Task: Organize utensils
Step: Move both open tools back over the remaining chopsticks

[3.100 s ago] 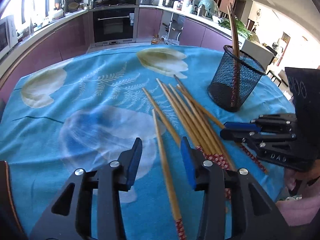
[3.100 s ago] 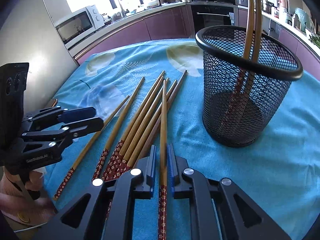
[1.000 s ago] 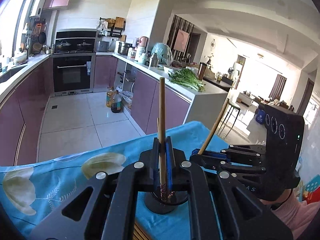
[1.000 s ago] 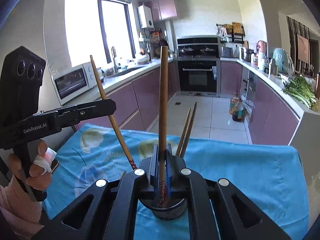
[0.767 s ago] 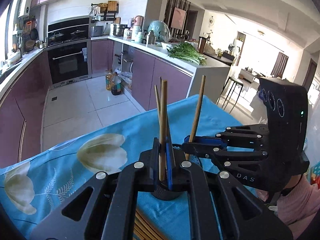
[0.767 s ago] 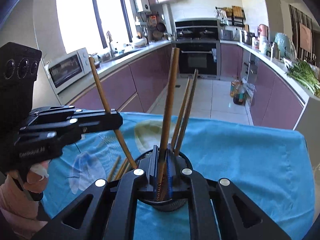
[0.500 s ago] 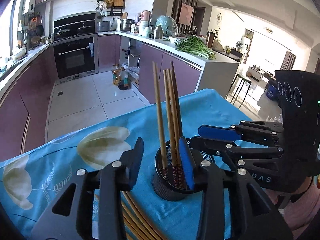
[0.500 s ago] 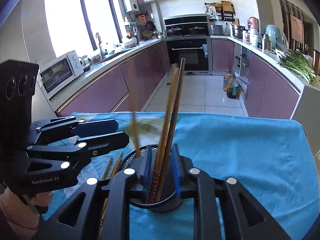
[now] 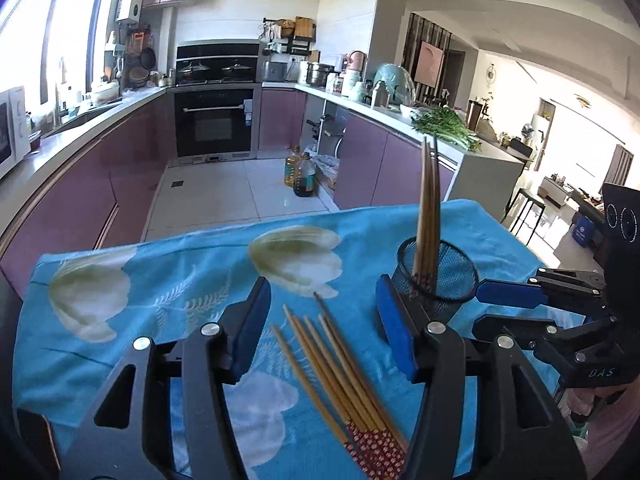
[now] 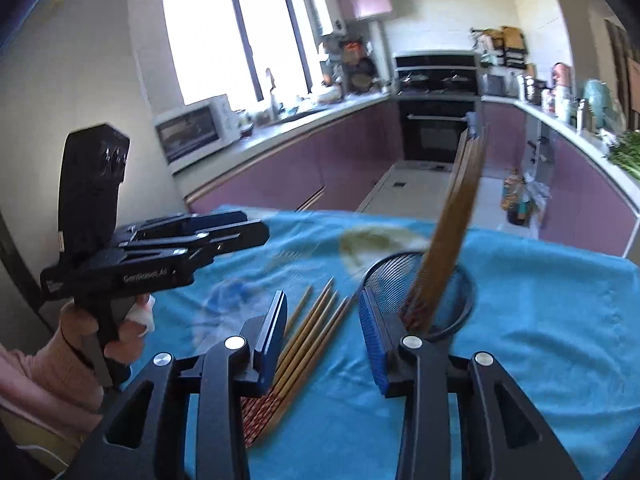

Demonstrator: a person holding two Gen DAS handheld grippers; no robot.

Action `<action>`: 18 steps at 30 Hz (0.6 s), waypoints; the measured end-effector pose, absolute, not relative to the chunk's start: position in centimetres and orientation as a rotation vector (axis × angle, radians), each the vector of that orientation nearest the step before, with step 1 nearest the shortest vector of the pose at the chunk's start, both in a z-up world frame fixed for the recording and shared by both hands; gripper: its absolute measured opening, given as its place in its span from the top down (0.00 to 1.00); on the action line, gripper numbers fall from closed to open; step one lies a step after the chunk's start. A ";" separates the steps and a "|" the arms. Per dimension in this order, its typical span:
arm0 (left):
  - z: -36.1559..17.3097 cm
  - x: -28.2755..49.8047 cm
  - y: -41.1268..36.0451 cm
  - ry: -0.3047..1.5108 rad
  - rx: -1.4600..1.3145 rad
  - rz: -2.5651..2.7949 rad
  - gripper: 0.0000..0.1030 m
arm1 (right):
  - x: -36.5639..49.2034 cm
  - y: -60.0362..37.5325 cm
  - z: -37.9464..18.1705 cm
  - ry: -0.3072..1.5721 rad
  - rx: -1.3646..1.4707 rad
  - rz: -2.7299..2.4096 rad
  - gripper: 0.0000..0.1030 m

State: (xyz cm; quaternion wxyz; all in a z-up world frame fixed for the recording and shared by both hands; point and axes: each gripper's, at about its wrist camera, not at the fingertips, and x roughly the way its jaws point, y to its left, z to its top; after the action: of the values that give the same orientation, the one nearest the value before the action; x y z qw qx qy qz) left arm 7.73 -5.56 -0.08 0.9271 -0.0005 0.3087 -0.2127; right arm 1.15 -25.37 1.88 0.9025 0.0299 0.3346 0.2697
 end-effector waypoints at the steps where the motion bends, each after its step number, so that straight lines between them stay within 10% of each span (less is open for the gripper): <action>1: -0.8 7.6 -5.1 0.650 0.000 -0.432 0.47 | 1.3 -25.0 1.2 0.714 0.064 0.565 0.66; 18: -9.6 7.0 -4.1 0.873 -0.023 -0.372 0.47 | 2.7 -22.3 -6.3 0.932 0.105 0.509 0.67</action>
State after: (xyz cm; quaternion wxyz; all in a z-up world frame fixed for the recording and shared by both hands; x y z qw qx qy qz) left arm 6.99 -4.09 -9.55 0.8894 -0.0111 0.4204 -0.1789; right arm 2.67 -22.29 -6.27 0.8611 0.0501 0.4442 0.2424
